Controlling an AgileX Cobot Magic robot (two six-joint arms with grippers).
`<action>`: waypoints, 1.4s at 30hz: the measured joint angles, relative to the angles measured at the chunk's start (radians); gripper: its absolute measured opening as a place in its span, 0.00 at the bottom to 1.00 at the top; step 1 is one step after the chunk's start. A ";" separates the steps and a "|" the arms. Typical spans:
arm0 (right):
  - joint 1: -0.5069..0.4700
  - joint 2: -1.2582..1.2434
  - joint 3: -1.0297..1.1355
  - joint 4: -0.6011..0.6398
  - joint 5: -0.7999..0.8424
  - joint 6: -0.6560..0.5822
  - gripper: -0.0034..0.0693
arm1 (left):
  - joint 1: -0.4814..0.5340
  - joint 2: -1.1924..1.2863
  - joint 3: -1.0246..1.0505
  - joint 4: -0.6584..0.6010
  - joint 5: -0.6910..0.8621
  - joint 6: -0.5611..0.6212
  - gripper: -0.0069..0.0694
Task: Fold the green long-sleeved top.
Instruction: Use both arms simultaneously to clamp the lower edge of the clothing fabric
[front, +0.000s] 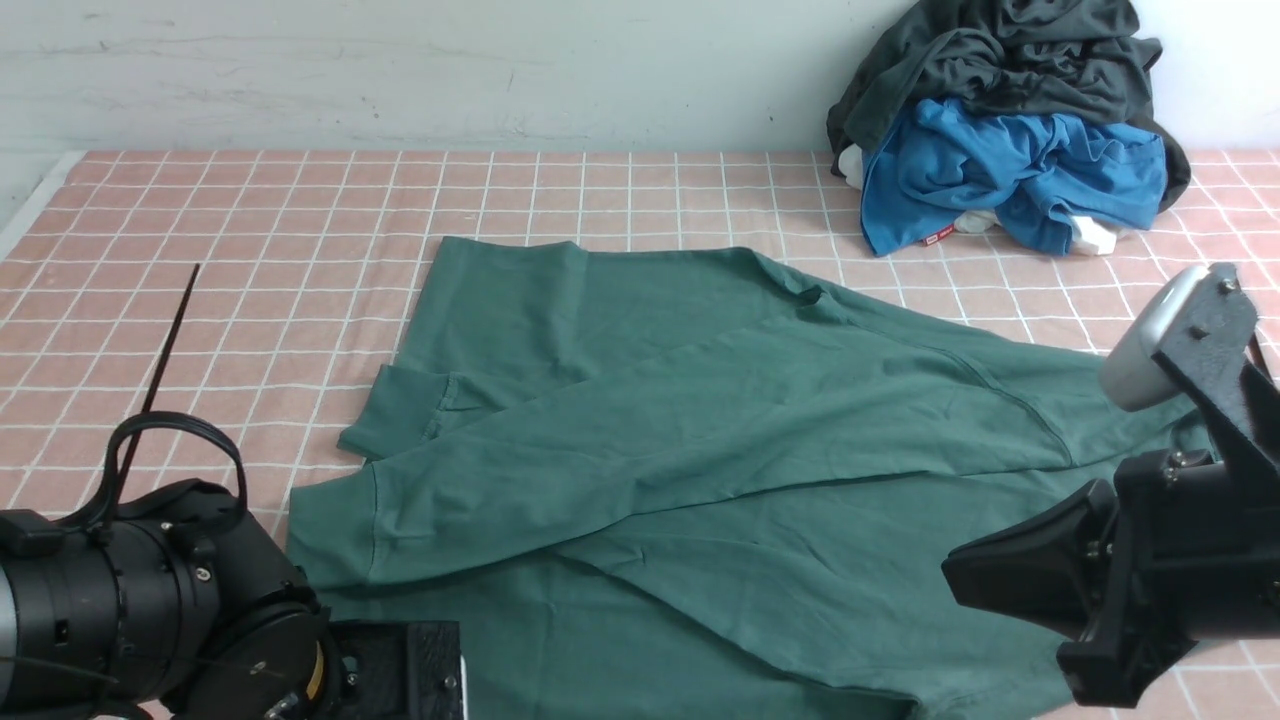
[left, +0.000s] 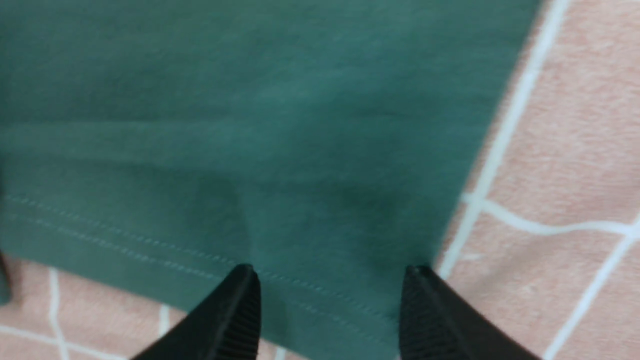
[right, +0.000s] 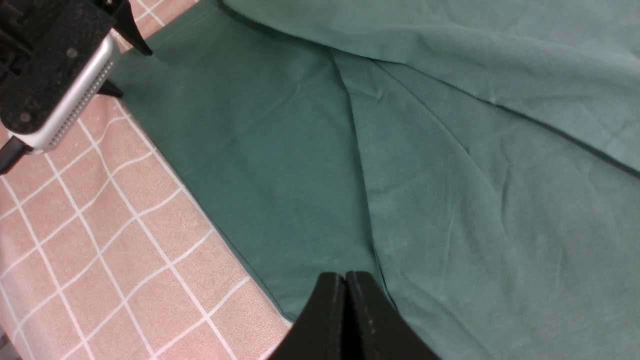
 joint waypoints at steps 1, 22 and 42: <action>0.000 0.000 0.000 0.000 0.000 0.000 0.03 | 0.000 0.000 0.000 -0.018 0.001 0.023 0.55; 0.000 0.000 0.000 0.000 0.000 0.000 0.03 | 0.000 0.000 0.000 0.019 -0.007 0.079 0.34; 0.000 0.000 0.000 0.001 0.000 0.000 0.03 | 0.000 0.020 0.000 -0.028 -0.006 0.085 0.25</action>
